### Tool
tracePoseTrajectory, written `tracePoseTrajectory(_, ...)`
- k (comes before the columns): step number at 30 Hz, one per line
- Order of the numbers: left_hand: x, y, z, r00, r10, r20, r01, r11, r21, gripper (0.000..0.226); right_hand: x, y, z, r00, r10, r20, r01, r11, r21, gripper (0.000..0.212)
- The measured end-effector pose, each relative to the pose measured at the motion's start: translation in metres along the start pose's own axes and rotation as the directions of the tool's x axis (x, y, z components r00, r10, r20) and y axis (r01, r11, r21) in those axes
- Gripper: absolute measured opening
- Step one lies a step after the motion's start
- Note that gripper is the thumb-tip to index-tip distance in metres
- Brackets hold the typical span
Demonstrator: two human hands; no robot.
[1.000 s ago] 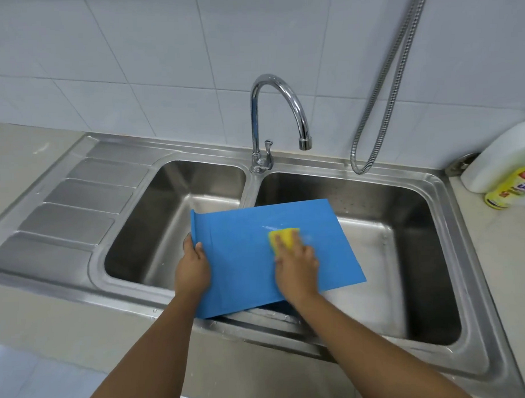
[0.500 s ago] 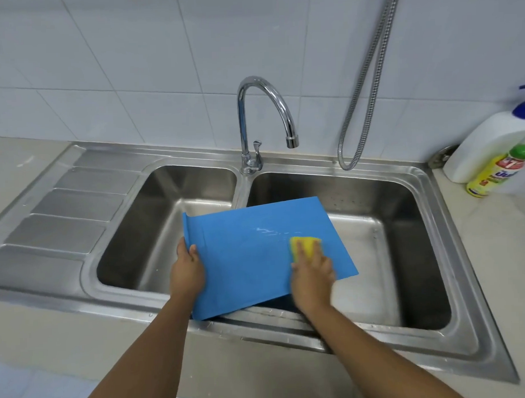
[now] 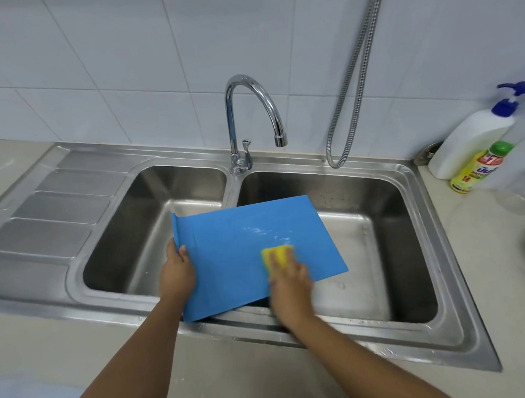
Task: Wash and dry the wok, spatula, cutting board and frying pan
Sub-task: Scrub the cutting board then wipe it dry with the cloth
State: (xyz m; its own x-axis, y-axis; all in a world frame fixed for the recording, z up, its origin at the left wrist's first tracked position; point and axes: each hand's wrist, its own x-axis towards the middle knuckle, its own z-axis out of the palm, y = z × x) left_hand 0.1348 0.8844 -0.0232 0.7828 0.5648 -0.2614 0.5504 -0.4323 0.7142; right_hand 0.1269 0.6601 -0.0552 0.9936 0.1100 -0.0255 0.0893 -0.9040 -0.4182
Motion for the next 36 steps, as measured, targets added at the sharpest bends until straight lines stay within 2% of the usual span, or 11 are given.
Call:
tracePoseTrajectory(5,-0.002,0.001,-0.002,1.0,0.009,0.012,-0.009,1.0,-0.001,0.049,0.009,0.008,0.009,0.919,-0.388,0.073,0.387,0.922,0.026,0.061)
tracePoseTrajectory(10,-0.004,0.003,-0.004,0.999,0.028,0.019,-0.028,0.999,-0.041,0.049,0.045,0.085,-0.026,0.923,0.382,-0.051,-0.382,0.924,-0.001,0.057)
tracePoseTrajectory(12,-0.004,0.003,-0.003,1.0,0.024,0.013,-0.023,0.999,-0.046,0.049,0.046,0.062,-0.026,0.908,0.413,-0.063,-0.416,0.909,-0.037,0.056)
tracePoseTrajectory(15,-0.004,0.005,-0.002,1.0,0.019,0.003,-0.019,0.999,-0.029,0.048,0.03,-0.008,0.0,0.997,0.003,-0.074,-0.002,1.0,0.016,0.063)
tracePoseTrajectory(20,-0.006,0.007,-0.005,1.0,0.022,-0.005,-0.022,0.999,-0.038,0.045,0.069,-0.035,0.006,0.801,-0.593,0.086,0.596,0.802,-0.022,0.058)
tracePoseTrajectory(23,-0.008,0.009,-0.006,1.0,0.018,0.01,-0.017,0.999,-0.043,0.045,0.124,0.013,-0.01,0.984,-0.172,0.041,0.175,0.978,-0.112,0.058)
tracePoseTrajectory(25,-0.007,0.01,-0.005,1.0,0.007,0.004,-0.007,0.999,-0.038,0.045,0.14,0.025,-0.017,0.951,0.305,-0.045,-0.305,0.952,-0.005,0.056)
tracePoseTrajectory(27,-0.005,0.011,-0.005,1.0,-0.005,-0.005,0.005,1.0,-0.027,0.045,0.133,-0.002,-0.014,0.891,0.449,-0.066,-0.449,0.894,0.016,0.057)
tracePoseTrajectory(30,-0.003,0.009,-0.004,1.0,-0.016,-0.005,0.015,1.0,-0.024,0.045,0.099,-0.049,0.013,0.996,-0.075,-0.05,0.073,0.997,-0.035,0.06)
tracePoseTrajectory(33,-0.001,0.005,-0.003,1.0,-0.019,-0.001,0.019,1.0,-0.019,0.046,0.103,-0.037,0.018,0.819,-0.573,0.025,0.573,0.817,-0.071,0.053)
tracePoseTrajectory(36,0.0,0.004,-0.002,1.0,-0.023,0.015,0.024,0.999,-0.027,0.047,0.145,0.01,0.0,0.939,-0.342,-0.036,0.331,0.928,-0.168,0.051)
